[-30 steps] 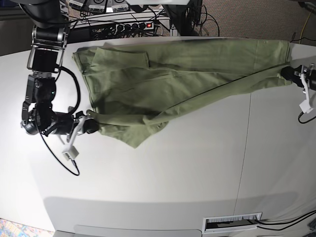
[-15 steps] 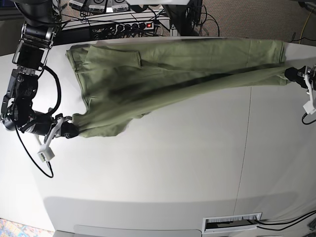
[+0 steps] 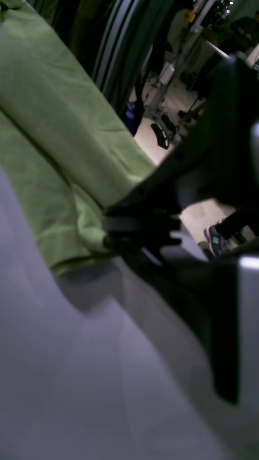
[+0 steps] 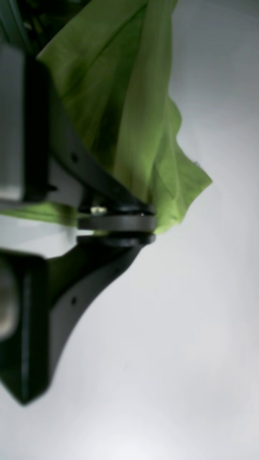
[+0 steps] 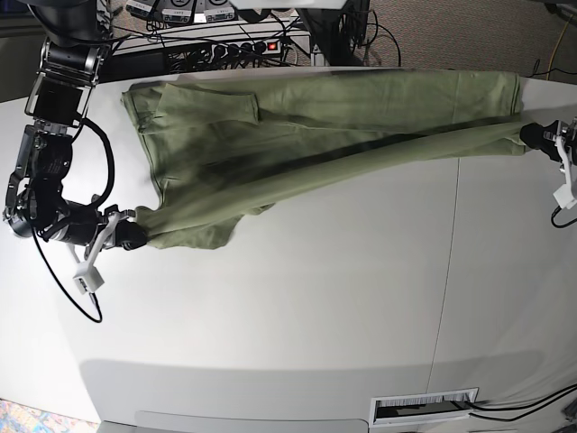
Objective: Fold the T-shirt properly
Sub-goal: 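Keep holding the edge with both grippers, drawing it across the shirt, then lower the held edge onto the shirt with the right gripper, pressing it flat, then release the left gripper and move it along the folded shirt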
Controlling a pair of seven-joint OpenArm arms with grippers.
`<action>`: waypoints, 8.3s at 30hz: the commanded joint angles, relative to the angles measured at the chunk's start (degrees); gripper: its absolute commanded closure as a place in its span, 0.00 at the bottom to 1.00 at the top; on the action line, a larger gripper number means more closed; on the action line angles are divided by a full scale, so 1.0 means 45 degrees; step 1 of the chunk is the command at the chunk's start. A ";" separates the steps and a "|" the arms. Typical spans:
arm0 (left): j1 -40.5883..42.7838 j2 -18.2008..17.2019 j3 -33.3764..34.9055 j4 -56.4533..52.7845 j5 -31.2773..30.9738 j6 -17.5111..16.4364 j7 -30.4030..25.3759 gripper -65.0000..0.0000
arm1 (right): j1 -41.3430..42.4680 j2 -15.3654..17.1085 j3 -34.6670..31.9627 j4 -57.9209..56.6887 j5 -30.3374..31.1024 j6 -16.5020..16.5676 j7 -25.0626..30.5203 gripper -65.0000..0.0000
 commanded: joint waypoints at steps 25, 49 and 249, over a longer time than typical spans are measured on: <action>0.1894 -0.0005 -0.0121 0.3478 -0.0065 -0.0051 0.0105 1.00 | -0.0282 -0.0078 0.0083 0.0199 -0.0223 0.0068 0.0220 1.00; 0.1933 0.0005 -0.0121 0.3478 -0.0065 -0.0051 0.0105 0.73 | -0.0277 -0.0063 0.0083 0.0199 -0.0665 0.0068 0.0220 0.95; 0.4488 0.0617 -0.6659 0.1744 -0.0065 -0.0051 0.0105 0.53 | -0.3993 -0.4294 -0.6164 0.5328 -0.2463 0.0537 0.2152 0.92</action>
